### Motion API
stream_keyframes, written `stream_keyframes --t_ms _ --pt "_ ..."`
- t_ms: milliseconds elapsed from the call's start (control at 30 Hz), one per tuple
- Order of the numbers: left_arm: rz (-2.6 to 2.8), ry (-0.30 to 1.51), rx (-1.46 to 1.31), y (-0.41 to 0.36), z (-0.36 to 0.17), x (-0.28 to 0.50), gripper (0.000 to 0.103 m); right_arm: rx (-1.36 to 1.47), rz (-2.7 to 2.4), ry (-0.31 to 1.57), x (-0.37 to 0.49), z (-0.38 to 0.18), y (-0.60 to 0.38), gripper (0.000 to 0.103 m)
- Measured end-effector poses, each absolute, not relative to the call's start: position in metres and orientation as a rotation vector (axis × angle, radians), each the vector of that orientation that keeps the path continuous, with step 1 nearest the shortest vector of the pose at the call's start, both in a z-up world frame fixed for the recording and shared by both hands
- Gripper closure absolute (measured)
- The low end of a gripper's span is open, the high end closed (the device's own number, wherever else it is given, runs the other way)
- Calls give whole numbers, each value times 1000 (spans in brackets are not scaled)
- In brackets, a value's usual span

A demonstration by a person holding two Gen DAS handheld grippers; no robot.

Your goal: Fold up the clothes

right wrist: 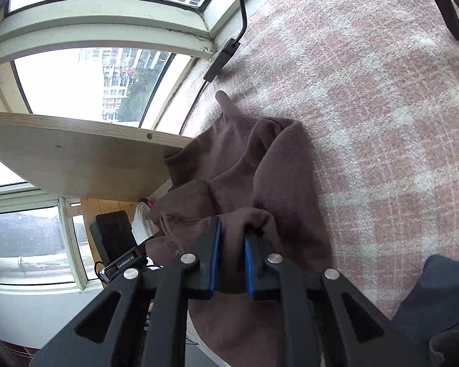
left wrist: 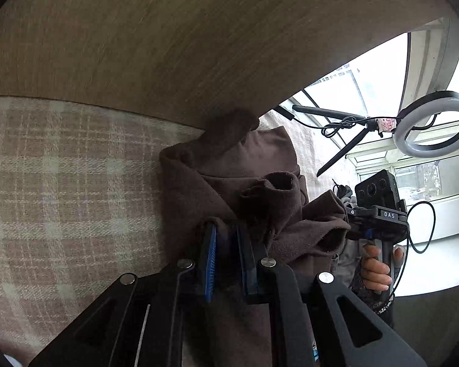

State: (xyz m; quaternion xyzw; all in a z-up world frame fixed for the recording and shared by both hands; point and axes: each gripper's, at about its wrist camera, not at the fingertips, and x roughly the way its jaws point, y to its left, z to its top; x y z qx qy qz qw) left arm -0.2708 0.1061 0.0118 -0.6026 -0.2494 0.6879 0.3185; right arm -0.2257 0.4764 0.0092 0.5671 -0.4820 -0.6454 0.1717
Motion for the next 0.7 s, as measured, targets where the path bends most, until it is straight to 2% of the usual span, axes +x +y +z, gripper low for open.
stream_keyframes --t_ms 67,100,267,367,467,533,600,700 --pt "1828 -656 -1551 100 19 -268 67 1557 -1797 -1430 -218 12 484 74" --pt "1842 -653 -1531 97 23 -267 66 1537 -1813 -1424 -214 16 486 69" --pt "1916 -620 -1416 81 45 -257 66 1449 -2057 -1159 -197 53 487 67" --pt "1991 -440 -1319 86 55 -236 54 1386 -2189 -991 -187 75 488 62" --pt "2031 -264 -1275 101 51 -219 54 1421 -2327 -667 -193 76 467 60" --pt "2046 -212 -1246 105 51 -215 54 1455 -2347 -510 -200 66 451 60" --pt "2057 -191 -1218 107 52 -213 54 1471 -2350 -436 -207 55 442 60" --pt "2072 -159 -1175 110 53 -210 54 1477 -2355 -425 -214 43 439 60"
